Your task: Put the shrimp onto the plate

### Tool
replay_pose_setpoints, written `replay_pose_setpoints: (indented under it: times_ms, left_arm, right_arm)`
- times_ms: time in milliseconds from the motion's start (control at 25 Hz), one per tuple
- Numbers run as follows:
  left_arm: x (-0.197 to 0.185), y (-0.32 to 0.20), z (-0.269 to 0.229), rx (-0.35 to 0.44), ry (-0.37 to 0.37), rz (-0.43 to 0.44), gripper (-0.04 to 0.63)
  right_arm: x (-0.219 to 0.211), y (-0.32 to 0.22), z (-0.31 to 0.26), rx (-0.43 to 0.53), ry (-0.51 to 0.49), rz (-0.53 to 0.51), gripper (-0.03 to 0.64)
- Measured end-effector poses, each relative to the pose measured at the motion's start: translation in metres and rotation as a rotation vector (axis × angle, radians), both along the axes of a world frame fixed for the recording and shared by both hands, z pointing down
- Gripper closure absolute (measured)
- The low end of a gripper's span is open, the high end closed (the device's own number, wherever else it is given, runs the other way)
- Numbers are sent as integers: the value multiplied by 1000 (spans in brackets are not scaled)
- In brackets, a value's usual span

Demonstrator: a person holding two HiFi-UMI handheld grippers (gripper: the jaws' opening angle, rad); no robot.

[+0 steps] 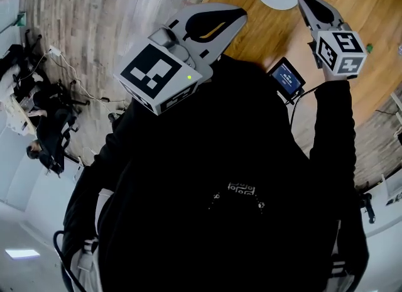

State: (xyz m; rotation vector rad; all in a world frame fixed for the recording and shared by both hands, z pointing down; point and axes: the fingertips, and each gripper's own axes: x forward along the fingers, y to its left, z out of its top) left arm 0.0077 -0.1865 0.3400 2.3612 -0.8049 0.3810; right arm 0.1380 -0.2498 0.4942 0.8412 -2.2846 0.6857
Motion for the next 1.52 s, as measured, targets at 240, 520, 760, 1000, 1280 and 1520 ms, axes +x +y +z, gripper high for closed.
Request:
replay_pose_setpoints:
  times_ms: [240, 520, 760, 1000, 1280, 1520]
  left_arm:
    - [-6, 5, -3, -2, 33, -35, 597]
    - [-22, 5, -4, -4, 33, -83, 597]
    - [-31, 9, -5, -23, 24, -120, 597]
    - [-40, 13, -4, -25, 23, -154, 597]
    - [-46, 17, 1, -18, 24, -167, 597]
    - [-42, 21, 6, -18, 21, -170, 597]
  right_arm:
    - [-5, -4, 29, -21, 72, -52, 563]
    - [-16, -8, 52, -52, 125, -103, 563]
    - [-12, -7, 84, -92, 189, -125, 563]
    - [-6, -7, 105, -127, 244, -128, 563]
    - [0, -5, 128, -145, 337, -130, 563]
    - [1, -3, 143, -161, 367, -132, 561]
